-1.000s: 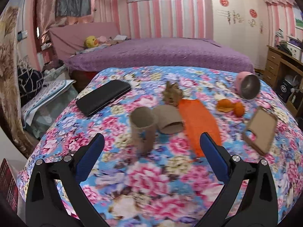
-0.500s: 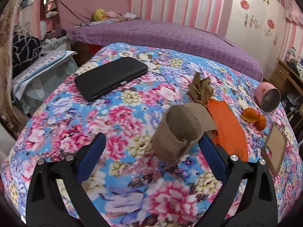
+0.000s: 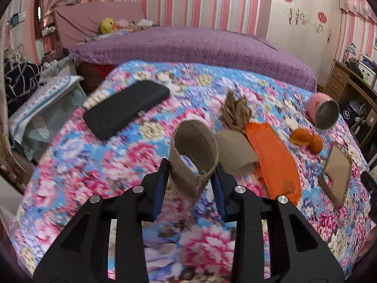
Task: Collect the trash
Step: 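Grasp a tangerine with the right tool while the left tool holds the paper cup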
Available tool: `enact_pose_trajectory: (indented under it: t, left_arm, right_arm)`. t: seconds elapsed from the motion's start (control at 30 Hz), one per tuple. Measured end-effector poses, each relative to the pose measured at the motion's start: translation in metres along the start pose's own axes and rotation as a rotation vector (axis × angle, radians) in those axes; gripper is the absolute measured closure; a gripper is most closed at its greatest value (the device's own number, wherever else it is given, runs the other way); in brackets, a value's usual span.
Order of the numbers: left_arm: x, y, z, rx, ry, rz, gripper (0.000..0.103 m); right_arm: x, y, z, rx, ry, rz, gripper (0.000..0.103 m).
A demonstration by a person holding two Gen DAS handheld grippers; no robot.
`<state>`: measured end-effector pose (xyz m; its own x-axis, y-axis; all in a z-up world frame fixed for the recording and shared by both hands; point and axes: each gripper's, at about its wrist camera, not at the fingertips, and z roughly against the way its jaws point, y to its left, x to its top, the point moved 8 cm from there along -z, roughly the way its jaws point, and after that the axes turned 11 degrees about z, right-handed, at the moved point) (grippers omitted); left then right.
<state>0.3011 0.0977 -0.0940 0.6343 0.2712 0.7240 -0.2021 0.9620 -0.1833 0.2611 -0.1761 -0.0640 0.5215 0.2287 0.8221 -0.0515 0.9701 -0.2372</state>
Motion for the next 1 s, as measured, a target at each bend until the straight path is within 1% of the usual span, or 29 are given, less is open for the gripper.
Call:
enact_pose_trajectory:
  t: [0.13, 0.2, 0.3, 0.33, 0.37, 0.4, 0.43, 0.47, 0.57, 0.7, 0.77, 0.8, 0.83, 0.87, 0.93, 1.0]
  left_arm:
    - [0.009, 0.01, 0.004, 0.025, -0.028, -0.002, 0.069]
    - [0.011, 0.015, 0.004, 0.039, -0.032, 0.002, 0.069]
    - [0.014, 0.023, 0.006, 0.027, -0.027, 0.035, 0.069]
    - [0.016, 0.024, 0.007, 0.025, -0.03, 0.041, 0.069]
    - [0.017, 0.025, 0.008, 0.027, -0.035, 0.041, 0.069]
    - [0.018, 0.026, 0.008, 0.03, -0.039, 0.04, 0.069]
    - [0.019, 0.027, 0.009, 0.032, -0.042, 0.041, 0.069]
    - [0.019, 0.028, 0.009, 0.03, -0.042, 0.044, 0.069]
    - [0.02, 0.03, 0.007, 0.031, -0.036, 0.056, 0.069]
    - [0.02, 0.03, 0.004, 0.041, -0.032, 0.065, 0.069]
    - [0.019, 0.029, 0.003, 0.04, -0.03, 0.065, 0.069]
    - [0.02, 0.028, 0.003, 0.04, -0.03, 0.063, 0.069]
    - [0.02, 0.026, 0.003, 0.042, -0.033, 0.058, 0.069]
    - [0.02, 0.025, 0.004, 0.044, -0.036, 0.053, 0.069]
    - [0.02, 0.022, 0.006, 0.043, -0.041, 0.047, 0.069]
    - [0.02, 0.019, 0.008, 0.042, -0.046, 0.039, 0.069]
  right_arm:
    - [0.012, 0.029, -0.007, 0.04, -0.004, 0.057, 0.005]
    - [0.022, 0.039, -0.018, 0.059, 0.001, 0.075, 0.005]
    - [0.034, 0.048, -0.033, 0.086, 0.012, 0.08, 0.006]
    - [0.036, 0.052, -0.042, 0.102, 0.027, 0.086, 0.008]
    - [0.037, 0.056, -0.051, 0.115, 0.046, 0.095, 0.016]
    - [0.036, 0.058, -0.057, 0.123, 0.06, 0.098, 0.023]
    - [0.035, 0.06, -0.068, 0.15, 0.092, 0.095, 0.034]
    - [0.035, 0.061, -0.075, 0.169, 0.109, 0.087, 0.04]
    - [0.036, 0.061, -0.09, 0.201, 0.139, 0.067, 0.047]
    - [0.036, 0.066, -0.105, 0.226, 0.174, 0.078, 0.056]
    - [0.033, 0.071, -0.112, 0.242, 0.19, 0.097, 0.066]
    - [0.031, 0.074, -0.115, 0.253, 0.197, 0.104, 0.066]
    - [0.031, 0.075, -0.117, 0.251, 0.198, 0.11, 0.067]
    - [0.032, 0.075, -0.116, 0.253, 0.192, 0.112, 0.072]
    - [0.035, 0.075, -0.112, 0.262, 0.169, 0.112, 0.077]
    - [0.036, 0.071, -0.107, 0.249, 0.157, 0.116, 0.078]
